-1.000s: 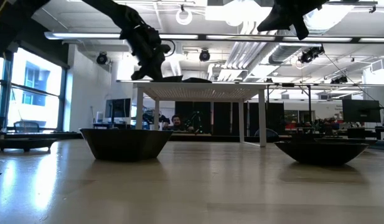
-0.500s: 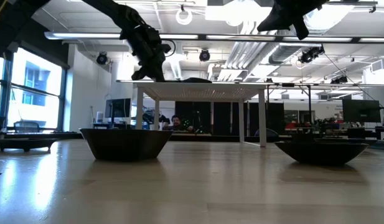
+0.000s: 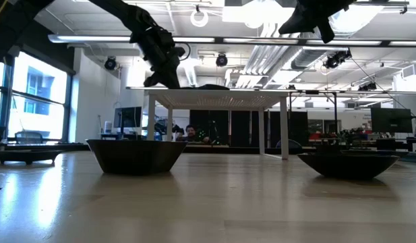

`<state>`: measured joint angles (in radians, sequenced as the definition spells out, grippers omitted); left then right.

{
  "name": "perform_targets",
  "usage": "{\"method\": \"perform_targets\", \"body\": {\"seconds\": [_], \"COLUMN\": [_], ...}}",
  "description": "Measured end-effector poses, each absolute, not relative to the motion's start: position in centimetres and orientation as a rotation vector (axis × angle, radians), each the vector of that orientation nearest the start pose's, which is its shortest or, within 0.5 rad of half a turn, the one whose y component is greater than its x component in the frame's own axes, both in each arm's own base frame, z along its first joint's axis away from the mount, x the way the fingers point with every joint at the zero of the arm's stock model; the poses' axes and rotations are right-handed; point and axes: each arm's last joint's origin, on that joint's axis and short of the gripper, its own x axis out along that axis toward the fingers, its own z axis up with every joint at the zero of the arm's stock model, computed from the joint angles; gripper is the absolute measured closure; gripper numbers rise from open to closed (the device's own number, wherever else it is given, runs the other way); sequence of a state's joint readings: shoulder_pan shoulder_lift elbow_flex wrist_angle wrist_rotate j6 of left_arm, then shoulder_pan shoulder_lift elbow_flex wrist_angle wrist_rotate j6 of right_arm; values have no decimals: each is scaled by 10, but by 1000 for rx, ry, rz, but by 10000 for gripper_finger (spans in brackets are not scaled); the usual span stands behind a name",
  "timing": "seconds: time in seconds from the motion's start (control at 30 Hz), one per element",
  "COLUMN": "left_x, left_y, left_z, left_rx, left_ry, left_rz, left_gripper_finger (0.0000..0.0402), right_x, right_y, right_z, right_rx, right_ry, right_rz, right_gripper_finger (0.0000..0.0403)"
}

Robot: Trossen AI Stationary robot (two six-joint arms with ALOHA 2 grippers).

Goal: Pick & Place Mini shaped plates
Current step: Put the distorted black square plate on the shelf

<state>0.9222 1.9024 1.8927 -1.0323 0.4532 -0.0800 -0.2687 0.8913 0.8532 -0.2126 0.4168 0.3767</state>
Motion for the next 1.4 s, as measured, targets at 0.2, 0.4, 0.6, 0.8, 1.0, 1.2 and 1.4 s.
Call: {"method": "perform_targets", "body": {"seconds": [0.2, 0.4, 0.6, 0.8, 1.0, 1.2, 1.4], "left_x": [247, 242, 234, 241, 263, 275, 278], "left_y": [305, 300, 294, 267, 246, 241, 244], "left_z": [328, 329, 365, 382, 369, 347, 334], "left_rx": [-694, -661, -544, -468, -439, -453, -461], "left_ry": [864, 948, 983, 1108, 1183, 1225, 1227], "left_rz": [409, 397, 476, 452, 377, 376, 391], "left_gripper_finger": [365, 395, 400, 401, 401, 401, 401], "right_x": [182, 182, 182, 182, 182, 183, 183], "right_y": [-62, -62, -62, -62, -62, -62, -62], "right_z": [336, 336, 336, 336, 336, 336, 336], "right_rx": [341, 341, 341, 338, 338, 339, 341], "right_ry": [123, 123, 124, 125, 125, 125, 126], "right_rz": [-721, -721, -721, -721, -720, -718, -714], "right_gripper_finger": [399, 401, 397, 401, 397, 401, 397]}}
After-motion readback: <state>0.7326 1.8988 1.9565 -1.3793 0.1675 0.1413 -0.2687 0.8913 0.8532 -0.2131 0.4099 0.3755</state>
